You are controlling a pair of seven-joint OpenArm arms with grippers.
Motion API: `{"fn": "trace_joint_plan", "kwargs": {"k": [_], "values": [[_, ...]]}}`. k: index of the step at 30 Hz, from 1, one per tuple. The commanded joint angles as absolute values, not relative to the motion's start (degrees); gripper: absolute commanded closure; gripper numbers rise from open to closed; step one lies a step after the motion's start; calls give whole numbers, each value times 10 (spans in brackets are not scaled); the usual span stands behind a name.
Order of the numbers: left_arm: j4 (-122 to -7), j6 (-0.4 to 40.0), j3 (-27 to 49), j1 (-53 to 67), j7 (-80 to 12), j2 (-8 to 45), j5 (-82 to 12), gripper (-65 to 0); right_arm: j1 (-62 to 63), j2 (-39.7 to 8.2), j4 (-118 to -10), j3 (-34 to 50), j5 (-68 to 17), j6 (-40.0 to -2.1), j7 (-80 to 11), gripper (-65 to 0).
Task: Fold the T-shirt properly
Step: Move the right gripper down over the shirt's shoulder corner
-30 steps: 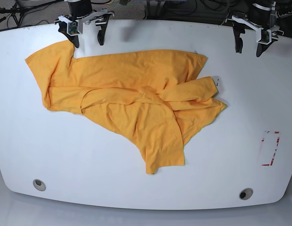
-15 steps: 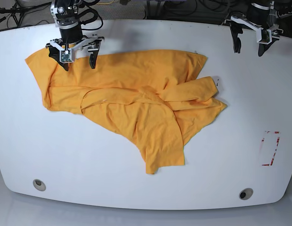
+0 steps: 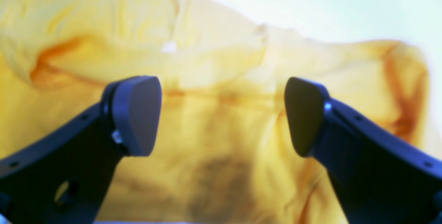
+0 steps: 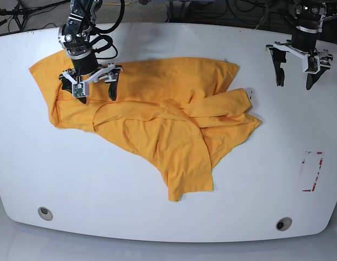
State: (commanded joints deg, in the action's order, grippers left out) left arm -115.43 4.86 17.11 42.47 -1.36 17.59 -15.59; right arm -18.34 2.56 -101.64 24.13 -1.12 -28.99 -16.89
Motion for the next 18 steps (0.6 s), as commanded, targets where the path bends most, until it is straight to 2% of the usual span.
{"fn": "trace_joint_plan", "kwargs": {"k": [2, 14, 18], "values": [[-1159, 46, 160, 401, -18, 176, -155, -493, -152, 11, -984, 239, -5, -277, -180, -507], [-1161, 42, 137, 391, -25, 171, -147, -484, -167, 7, -989, 243, -1, -261, -191, -516], [-1166, 42, 164, 375, -48, 175, -182, -484, -169, 11, -983, 253, 4, -256, -195, -513]]}}
